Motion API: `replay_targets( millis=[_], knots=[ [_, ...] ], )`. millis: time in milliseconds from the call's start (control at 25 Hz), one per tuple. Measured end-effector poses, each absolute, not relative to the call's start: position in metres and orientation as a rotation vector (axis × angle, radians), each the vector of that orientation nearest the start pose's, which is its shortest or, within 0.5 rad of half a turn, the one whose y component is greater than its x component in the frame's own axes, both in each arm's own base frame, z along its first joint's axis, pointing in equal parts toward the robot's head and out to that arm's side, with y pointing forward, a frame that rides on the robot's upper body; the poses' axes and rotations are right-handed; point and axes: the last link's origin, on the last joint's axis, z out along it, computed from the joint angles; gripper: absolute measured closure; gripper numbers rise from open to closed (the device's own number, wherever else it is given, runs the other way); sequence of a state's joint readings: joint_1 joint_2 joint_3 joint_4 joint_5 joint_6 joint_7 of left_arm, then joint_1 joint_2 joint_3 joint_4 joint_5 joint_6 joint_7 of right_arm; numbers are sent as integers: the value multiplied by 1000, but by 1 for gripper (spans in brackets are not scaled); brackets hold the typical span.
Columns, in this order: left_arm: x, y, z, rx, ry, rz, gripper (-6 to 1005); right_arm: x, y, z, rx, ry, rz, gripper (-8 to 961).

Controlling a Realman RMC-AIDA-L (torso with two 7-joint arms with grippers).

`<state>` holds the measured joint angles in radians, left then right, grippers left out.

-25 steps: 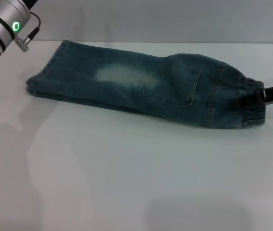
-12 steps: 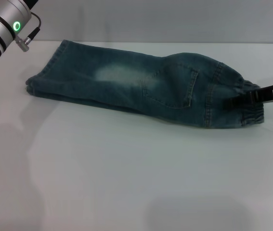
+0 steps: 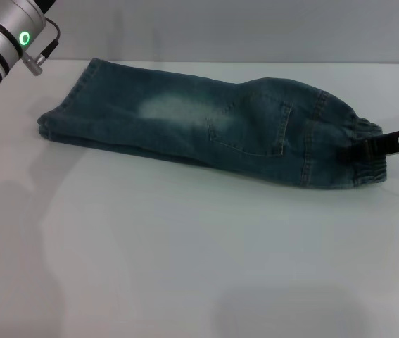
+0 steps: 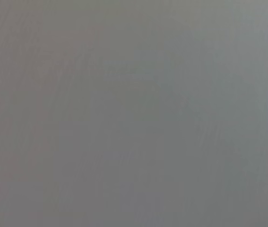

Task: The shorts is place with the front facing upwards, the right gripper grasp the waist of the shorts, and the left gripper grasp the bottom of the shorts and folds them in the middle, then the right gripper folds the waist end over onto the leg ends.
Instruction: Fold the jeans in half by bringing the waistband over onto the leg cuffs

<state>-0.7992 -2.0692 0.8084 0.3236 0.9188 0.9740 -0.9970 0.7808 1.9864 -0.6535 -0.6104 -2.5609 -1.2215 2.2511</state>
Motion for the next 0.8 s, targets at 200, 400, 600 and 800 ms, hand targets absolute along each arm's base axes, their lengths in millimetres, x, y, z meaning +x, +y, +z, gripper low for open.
replay_targets(
  millis=[200, 400, 600, 800],
  knots=[
    [-198, 461, 32, -1816, -672, -1146, 229, 281, 409, 25, -2307, 1422, 57, 805],
    [-201, 460, 27, -1826, -664, -1104, 229, 275, 407, 30, -2336, 1431, 83, 858],
    [-202, 460, 17, -1870, -643, -1026, 229, 261, 405, 51, -2388, 1415, 113, 862],
    [-201, 459, 4, -1936, -621, -959, 229, 243, 405, 85, -2419, 1392, 107, 869]
  ],
)
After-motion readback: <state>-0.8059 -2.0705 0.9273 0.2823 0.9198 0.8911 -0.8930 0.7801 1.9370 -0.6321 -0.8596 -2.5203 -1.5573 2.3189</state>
